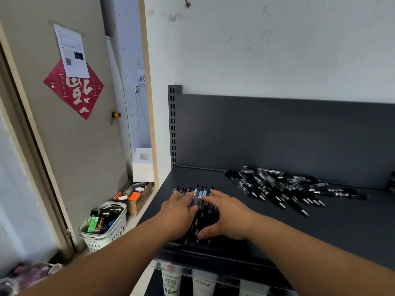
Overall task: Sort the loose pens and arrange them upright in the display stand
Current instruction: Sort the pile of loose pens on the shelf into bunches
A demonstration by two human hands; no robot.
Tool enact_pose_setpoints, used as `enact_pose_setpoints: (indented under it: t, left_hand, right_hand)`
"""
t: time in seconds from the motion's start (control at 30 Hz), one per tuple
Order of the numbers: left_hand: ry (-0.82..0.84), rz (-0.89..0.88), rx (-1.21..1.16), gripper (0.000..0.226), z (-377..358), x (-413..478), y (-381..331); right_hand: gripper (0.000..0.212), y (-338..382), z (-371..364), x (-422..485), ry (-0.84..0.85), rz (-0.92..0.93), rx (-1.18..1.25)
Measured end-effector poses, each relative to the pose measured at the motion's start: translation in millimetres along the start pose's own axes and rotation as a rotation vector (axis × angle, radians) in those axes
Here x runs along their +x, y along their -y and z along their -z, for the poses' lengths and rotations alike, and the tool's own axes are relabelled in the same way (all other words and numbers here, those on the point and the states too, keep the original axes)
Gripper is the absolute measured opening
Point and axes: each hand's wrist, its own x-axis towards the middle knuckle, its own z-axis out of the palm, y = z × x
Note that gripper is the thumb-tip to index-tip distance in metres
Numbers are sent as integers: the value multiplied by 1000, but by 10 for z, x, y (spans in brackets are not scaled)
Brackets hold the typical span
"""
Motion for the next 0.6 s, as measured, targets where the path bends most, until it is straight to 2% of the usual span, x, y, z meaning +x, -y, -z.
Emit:
enact_pose_setpoints:
  t: [0.23,0.4,0.6]
  left_hand:
    - [-6,16,37,56,-33,-28,26]
    - [-7,-38,18,57,-40,-26,75]
    - [-62,-65,47,55,42,0,32]
  right_hand:
    - [103,44,11,-124,-27,21,-30]
    - [98,80,48,-207,-60,28,-26]
    - [99,-3,72,-200,-93,-28,5]
